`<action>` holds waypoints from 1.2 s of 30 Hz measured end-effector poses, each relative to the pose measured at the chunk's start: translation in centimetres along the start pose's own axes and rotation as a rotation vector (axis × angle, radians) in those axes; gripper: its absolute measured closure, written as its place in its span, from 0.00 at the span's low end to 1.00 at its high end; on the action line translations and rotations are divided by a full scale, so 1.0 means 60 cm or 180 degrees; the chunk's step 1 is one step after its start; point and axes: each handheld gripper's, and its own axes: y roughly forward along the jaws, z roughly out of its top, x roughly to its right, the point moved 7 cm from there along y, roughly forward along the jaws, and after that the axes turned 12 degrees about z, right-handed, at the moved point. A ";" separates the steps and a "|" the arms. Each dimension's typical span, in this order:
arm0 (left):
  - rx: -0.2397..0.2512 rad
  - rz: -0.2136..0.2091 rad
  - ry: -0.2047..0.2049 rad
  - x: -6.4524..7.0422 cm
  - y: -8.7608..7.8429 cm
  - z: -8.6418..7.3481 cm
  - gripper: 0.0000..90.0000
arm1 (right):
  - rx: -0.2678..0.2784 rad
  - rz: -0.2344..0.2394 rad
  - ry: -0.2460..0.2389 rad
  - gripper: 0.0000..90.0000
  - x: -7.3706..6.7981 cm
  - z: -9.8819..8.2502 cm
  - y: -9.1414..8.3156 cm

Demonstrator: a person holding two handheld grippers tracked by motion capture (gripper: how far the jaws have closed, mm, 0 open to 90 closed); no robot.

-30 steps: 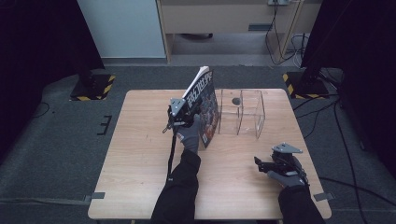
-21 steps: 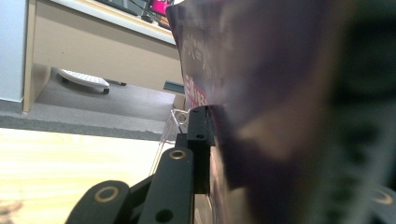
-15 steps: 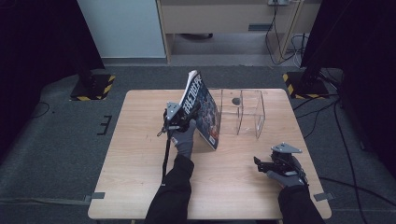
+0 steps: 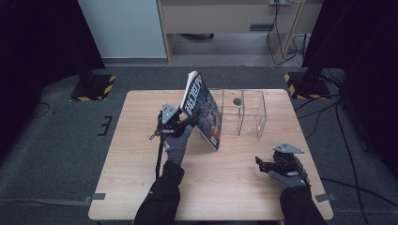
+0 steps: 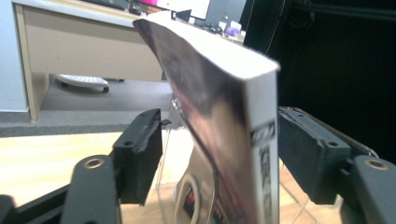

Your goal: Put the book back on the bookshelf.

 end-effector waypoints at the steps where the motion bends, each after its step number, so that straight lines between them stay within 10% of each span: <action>1: -0.0024 -0.0015 0.0022 -0.003 -0.005 -0.001 0.33 | 0.0017 -0.0008 0.0000 0.11 0.000 0.001 -0.001; 7: -0.0091 -0.0079 -0.0031 -0.014 -0.030 0.004 0.31 | 0.0053 -0.0011 0.0016 0.11 0.001 0.005 -0.005; 20: -0.0277 -0.0134 0.0540 -0.005 -0.085 0.015 0.27 | 0.0106 -0.0005 0.0012 0.10 0.001 0.011 -0.011; 36: -0.0928 -0.0116 0.0943 -0.066 -0.152 -0.110 0.25 | 0.0084 -0.0014 0.0029 0.10 0.002 0.008 -0.011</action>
